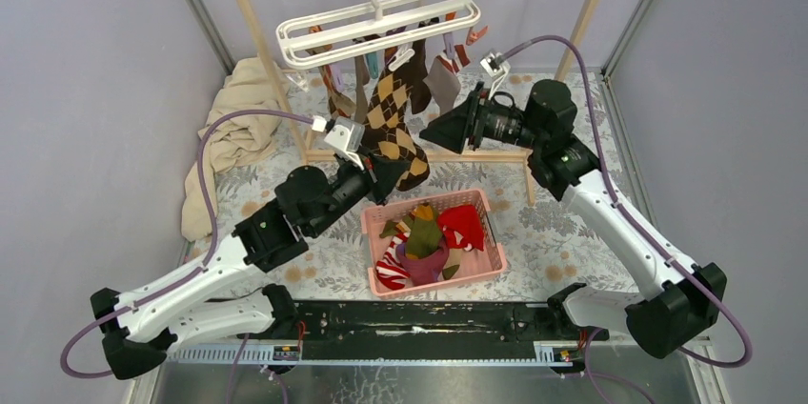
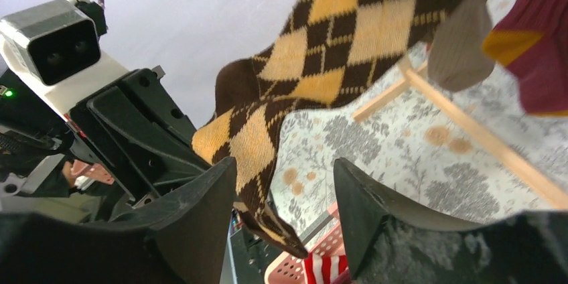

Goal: Remove the socks clipped to the hanger
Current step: Remove the sock from the hanger.

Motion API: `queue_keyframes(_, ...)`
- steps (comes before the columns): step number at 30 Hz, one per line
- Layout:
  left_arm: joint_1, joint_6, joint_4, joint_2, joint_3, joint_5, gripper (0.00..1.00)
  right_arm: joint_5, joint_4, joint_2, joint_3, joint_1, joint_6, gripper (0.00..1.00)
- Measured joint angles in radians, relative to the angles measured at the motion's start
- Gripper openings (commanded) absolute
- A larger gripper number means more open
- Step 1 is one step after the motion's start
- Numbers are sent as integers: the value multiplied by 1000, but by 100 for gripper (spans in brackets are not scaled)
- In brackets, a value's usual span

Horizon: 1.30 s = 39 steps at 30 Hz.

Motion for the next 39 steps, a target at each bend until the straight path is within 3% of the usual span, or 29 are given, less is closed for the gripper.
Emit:
queue_keyframes(6,0,-13,-106,-3,84,34,0,61,-6,6,117,0,-29,65)
queue_keyframes(12,0,-29,-172,-23,127,96,0,72,106,76,192,0,-17,62)
queue_keyframes(24,0,-93,-219,-42,170,275,0,137,291,163,161,-4,23,62)
queue_keyframes(39,0,-112,-218,-39,170,317,0,145,513,211,125,-101,185,64)
